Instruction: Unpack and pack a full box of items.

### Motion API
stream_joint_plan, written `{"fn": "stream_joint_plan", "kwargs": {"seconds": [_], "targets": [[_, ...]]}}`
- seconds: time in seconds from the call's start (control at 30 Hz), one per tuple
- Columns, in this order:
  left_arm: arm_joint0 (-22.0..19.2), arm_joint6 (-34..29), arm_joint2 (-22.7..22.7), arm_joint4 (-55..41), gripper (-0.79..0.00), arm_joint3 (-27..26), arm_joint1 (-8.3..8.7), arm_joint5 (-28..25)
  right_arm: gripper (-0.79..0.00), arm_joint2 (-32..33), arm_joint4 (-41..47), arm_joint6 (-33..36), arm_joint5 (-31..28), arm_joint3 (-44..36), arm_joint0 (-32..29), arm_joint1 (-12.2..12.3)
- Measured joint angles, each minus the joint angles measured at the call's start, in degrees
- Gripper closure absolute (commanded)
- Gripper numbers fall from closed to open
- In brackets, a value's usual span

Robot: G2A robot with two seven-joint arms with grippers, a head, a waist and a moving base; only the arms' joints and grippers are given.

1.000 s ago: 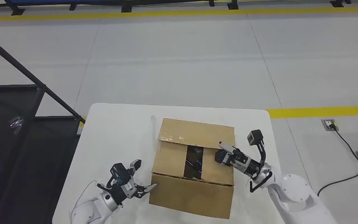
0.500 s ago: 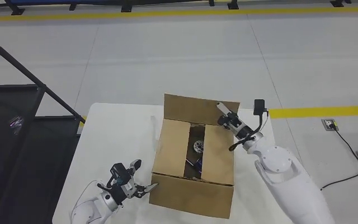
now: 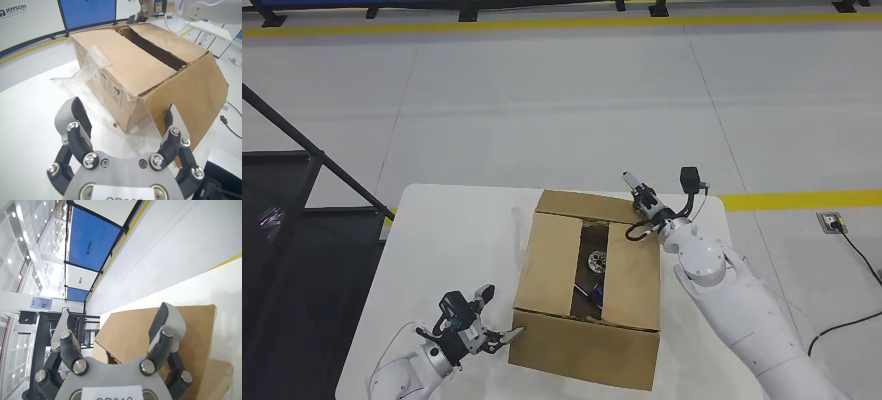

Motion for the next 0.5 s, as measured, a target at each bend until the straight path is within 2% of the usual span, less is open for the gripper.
{"fn": "stream_joint_plan", "kwargs": {"seconds": [0.2, 0.37, 0.5], "targets": [[0.0, 0.0, 0.0, 0.0, -0.785, 0.0, 0.00, 0.0, -0.785, 1.4, 1.5, -1.1, -7.4, 0.6, -1.0, -0.7], [0.1, 0.0, -0.4, -0.5, -0.785, 0.0, -0.01, 0.6, -0.785, 4.7, 2.5, 5.8, -13.7, -7.4, -6.7, 0.6], [0.1, -1.1, -3.4, -3.7, -0.785, 0.9, 0.08, 6.1, -0.785, 8.0, 1.6, 11.6, -15.2, -16.1, -13.2, 2.1]]}}
